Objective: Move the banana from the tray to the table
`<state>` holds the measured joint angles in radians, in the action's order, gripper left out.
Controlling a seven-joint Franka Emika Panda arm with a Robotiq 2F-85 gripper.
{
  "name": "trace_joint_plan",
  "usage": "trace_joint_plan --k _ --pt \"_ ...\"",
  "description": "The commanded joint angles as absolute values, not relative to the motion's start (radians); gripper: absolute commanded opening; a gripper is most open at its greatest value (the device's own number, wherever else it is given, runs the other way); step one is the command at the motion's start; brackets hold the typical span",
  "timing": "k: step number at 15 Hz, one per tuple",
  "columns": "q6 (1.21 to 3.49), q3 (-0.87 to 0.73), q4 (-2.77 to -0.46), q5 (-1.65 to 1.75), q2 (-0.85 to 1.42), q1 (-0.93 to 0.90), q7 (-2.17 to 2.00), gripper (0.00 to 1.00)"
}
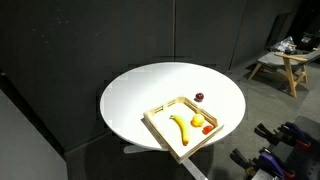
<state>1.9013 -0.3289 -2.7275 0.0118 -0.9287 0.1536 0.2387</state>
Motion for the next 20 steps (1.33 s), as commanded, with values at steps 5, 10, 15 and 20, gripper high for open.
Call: trace_joint_plan --k 5,10,15,20 --pt "1.9 -0.32 -2.726 0.003 -0.925 0.165 0.247 1.0" --pt "1.936 -0.284 -2.719 0.003 -0.891 0.152 0.219 1.0" --pt "2.036 -0.206 -2.716 0.001 -0.811 0.132 0.155 1.0" --pt "2.103 -0.117 -2.7 0.009 -0.706 0.107 0.073 1.0"
